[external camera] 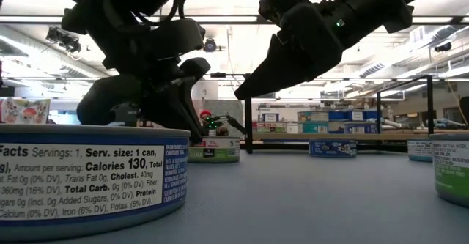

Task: Stack canned seafood by type on shelf
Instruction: Stack the top left green tuna can onto the green tuna can on the shelf

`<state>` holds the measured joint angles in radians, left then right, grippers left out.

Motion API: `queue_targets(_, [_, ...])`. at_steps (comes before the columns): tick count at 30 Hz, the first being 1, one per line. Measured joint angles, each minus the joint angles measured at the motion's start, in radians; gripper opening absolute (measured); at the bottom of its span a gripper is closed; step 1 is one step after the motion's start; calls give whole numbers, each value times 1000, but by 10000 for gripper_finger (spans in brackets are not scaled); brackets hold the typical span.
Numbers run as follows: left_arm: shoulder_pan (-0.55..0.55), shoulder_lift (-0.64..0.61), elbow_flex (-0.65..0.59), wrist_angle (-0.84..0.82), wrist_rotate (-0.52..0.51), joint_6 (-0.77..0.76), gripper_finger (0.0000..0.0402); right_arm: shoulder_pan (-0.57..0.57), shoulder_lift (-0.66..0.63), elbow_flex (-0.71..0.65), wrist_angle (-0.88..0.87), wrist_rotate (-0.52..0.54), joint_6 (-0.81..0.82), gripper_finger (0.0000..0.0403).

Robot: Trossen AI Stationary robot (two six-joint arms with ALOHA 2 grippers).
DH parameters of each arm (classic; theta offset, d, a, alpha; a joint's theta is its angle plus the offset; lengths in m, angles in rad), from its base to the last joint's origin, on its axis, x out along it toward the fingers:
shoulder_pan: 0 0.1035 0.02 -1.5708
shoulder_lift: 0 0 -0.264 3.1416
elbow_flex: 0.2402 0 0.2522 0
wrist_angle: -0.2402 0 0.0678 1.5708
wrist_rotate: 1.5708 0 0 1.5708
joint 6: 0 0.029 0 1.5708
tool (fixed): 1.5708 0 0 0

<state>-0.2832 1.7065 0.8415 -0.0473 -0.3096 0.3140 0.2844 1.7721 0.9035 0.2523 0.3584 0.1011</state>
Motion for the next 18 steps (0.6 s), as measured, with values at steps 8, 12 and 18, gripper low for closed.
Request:
queue_targets(8, [1, 0, 45, -90, 23, 14, 2, 0, 0, 0, -3, 47, -7, 148])
queue_targets(12, [2, 3, 84, -148, 48, 14, 1, 10, 0, 0, -31, 102, -34, 163])
queue_targets(18, [19, 3, 122, -179, 60, -5, 1, 42, 20, 1, -35, 156, -115, 212])
